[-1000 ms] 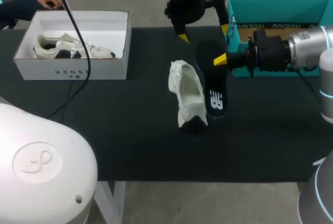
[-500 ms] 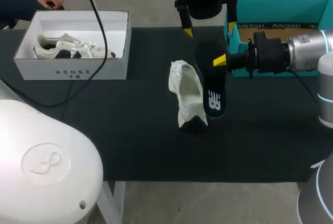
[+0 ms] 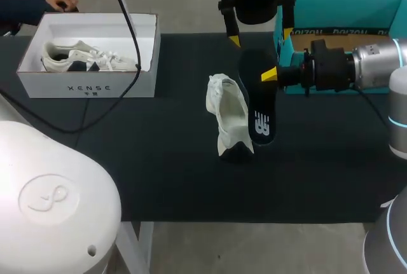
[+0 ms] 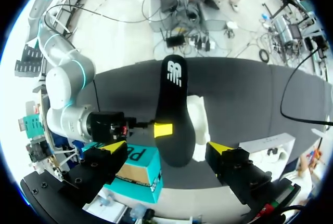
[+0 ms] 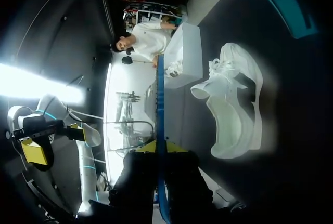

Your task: Take the shoe out of the shoebox, open the shoe tongue, remove and reinsert the insole, then place the shoe into the shoebox

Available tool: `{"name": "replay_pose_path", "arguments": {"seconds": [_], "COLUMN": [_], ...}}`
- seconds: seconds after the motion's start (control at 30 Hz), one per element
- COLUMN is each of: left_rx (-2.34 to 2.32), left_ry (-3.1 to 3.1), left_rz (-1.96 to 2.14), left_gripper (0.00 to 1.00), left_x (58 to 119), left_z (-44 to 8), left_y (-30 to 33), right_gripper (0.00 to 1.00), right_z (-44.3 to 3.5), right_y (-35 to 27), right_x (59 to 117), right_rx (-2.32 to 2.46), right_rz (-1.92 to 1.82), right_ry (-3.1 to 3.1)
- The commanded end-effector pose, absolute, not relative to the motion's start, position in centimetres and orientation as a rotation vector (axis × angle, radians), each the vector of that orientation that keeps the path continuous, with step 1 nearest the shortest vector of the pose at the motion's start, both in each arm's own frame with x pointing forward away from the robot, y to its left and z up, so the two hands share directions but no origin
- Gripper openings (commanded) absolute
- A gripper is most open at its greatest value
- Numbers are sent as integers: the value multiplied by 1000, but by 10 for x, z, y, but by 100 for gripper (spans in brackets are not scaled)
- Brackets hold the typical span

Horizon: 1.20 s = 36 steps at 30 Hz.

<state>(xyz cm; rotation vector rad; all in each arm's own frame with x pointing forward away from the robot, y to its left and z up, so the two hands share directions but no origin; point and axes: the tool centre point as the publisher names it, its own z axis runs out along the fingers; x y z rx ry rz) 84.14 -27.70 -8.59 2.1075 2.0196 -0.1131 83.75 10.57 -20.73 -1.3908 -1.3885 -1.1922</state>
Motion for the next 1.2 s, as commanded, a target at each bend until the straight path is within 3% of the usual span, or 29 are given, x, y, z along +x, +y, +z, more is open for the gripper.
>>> {"name": "replay_pose_path", "arguments": {"seconds": [0.03,0.8,1.2], "left_rx": [2100,1457,1478], "left_ry": [2018,1760,1613], "left_rz": [-118,-685,-707], "left_gripper": [100,100,100], "left_x": [841,850,852], "left_z": [-88,-78,-75], "left_y": [-276,-225,-219], "right_gripper": [0,0,0], "right_z": [-207,-197,-196], "right_y": [106,101,102], "right_x": [837,842,844], "right_rx": [-1393,-1385,-1379], "right_rz": [-1194,-1204,-1212], "right_ry": [-1388,-1388,-1383]}}
